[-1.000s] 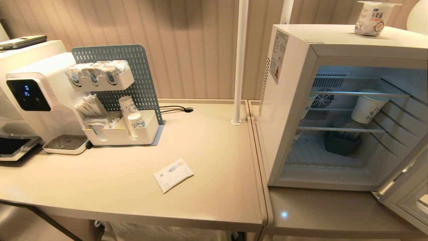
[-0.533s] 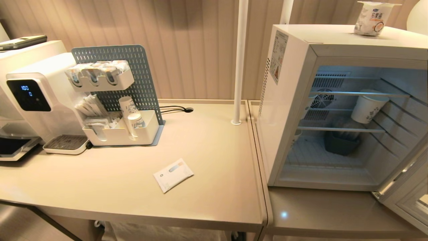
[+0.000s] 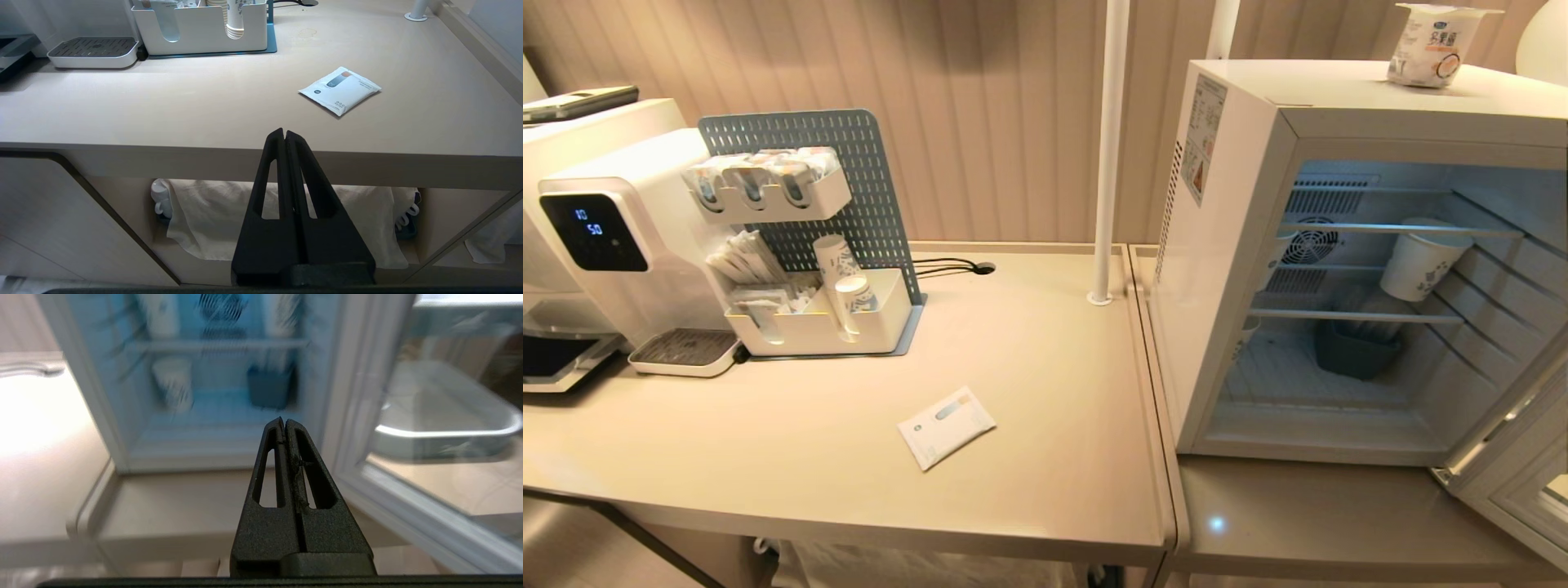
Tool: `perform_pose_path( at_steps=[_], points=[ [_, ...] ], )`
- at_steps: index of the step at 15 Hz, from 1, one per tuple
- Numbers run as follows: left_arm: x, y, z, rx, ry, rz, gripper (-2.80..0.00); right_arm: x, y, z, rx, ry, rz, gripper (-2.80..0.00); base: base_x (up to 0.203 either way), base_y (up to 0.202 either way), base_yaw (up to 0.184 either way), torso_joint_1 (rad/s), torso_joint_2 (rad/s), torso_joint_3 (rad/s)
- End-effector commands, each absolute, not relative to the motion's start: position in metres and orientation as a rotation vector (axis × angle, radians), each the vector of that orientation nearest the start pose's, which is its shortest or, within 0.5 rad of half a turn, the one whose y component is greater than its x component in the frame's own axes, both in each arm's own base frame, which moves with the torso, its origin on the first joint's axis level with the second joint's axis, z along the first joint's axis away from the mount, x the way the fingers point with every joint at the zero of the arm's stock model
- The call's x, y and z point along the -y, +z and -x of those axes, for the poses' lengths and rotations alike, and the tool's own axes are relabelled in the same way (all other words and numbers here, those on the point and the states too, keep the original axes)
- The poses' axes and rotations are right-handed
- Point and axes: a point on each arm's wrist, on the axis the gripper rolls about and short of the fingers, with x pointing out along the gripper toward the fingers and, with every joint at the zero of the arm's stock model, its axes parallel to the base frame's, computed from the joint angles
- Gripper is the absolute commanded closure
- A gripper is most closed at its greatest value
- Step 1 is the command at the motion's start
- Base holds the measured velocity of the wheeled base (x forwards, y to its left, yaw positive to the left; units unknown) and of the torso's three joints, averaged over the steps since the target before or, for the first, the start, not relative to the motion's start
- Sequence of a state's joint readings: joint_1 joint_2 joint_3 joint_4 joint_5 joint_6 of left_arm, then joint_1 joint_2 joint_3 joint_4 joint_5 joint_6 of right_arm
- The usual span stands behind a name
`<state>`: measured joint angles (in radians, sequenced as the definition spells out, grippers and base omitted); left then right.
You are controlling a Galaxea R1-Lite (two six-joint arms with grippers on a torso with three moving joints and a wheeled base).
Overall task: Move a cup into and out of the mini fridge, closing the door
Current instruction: Close the freezer door
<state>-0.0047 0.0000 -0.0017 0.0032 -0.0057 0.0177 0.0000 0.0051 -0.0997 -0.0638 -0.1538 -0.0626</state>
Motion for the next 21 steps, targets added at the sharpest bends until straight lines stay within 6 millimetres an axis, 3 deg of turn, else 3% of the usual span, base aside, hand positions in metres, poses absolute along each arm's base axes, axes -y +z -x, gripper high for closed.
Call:
perform_pose_path(
  at_steps=[1,3,9,21],
  points=[
    [0.0000,0.0756,0.0228,-0.003,-0.011,-0.017,0.00,0.0022,0.0836,0.0227,0.095,-0.103,0.069,0.00,0.000,0.000,0.000,0.000,0.00,0.000],
    [0.0000,0.0757,0.0228,-0.002,-0.011,-0.017,0.00,-0.0004,0.0789,0.0230,0.030,0.016,0.078,0.00,0.000,0.000,0.000,0.000,0.00,0.000],
    [0.0000,0.0756,0.0228,-0.003,-0.009,-0.020,0.00,-0.0003,0.0768,0.0235,-0.003,0.015,0.043,0.00,-0.008,0.000,0.000,0.000,0.00,0.000],
    [0.0000,0.0756,0.0228,-0.003,-0.011,-0.018,0.00,-0.0003,0.0771,0.0237,-0.005,0.014,0.043,0.00,-0.187,0.000,-0.001,0.004,0.00,0.003]
  ],
)
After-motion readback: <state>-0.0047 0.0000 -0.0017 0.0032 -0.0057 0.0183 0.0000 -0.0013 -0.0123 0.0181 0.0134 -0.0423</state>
